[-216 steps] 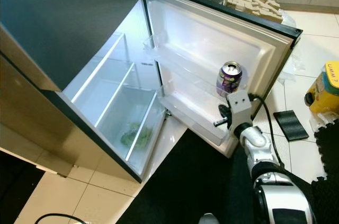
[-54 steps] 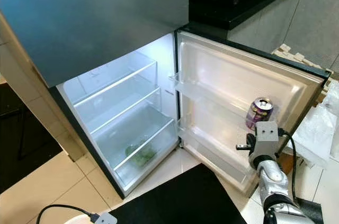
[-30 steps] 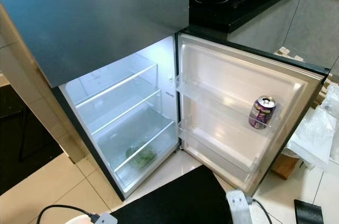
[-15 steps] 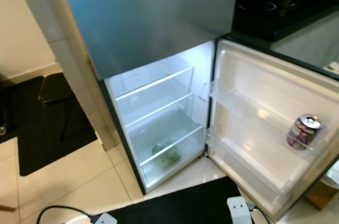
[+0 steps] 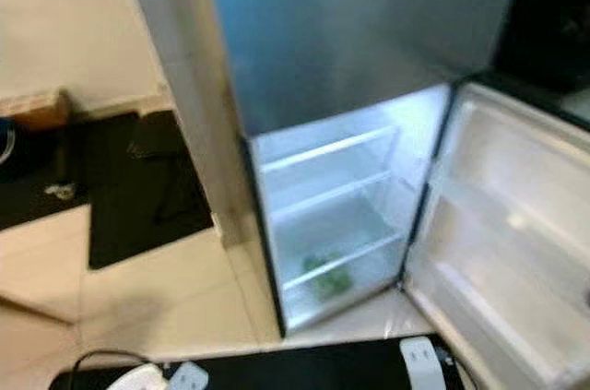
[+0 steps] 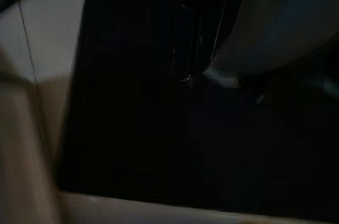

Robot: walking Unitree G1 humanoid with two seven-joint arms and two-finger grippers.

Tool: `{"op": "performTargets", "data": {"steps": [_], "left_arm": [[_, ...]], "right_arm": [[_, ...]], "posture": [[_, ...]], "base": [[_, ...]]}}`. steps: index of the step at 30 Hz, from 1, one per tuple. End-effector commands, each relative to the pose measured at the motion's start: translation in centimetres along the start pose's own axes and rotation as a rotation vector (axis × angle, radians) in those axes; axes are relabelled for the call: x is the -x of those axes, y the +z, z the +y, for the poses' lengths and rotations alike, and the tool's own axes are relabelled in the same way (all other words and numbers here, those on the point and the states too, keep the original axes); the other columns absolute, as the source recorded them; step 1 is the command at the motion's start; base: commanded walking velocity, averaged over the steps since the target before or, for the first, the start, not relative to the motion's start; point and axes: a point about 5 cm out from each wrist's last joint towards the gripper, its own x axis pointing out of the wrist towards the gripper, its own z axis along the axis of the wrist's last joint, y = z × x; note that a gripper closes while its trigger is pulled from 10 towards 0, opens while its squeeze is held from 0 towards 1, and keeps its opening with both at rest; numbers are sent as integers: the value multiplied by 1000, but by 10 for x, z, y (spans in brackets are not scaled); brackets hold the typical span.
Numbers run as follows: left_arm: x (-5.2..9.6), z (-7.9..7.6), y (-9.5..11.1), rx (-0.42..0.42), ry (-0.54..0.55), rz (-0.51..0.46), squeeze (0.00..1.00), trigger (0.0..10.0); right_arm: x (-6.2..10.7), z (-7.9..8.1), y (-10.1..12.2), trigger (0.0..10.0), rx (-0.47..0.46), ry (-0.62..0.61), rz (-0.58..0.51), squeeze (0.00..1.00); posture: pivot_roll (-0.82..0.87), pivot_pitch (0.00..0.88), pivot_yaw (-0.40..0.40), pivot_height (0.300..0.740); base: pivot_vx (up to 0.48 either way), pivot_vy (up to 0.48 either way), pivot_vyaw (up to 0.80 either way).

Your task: Restocking fridge

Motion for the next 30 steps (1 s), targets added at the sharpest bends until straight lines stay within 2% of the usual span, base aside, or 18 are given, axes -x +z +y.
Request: {"op": "performTargets", "data": {"steps": [1,15,28,30], "left_arm": [[0,0,-2,-14,-1,7,0,10000],[0,-2,-4,-5,-13,12,0,10000],[0,-3,-5,4,-17,11,0,10000],[0,-4,-5,1,-27,14,0,10000]], "right_arm": [[1,-5,-4,10000,-3,-27,15,0],[1,-3,-3,10000,-3,-24,14,0],[1,1,-7,10000,-1,-14,24,0],[1,2,-6,10000,-1,-12,23,0]], "posture": [[-145,0,33,740],[-149,0,39,740],[-146,0,39,740],[-146,0,39,740]], "base": [[0,0,0],[0,-390,0],[0,0,0],[0,-480,0]]}}
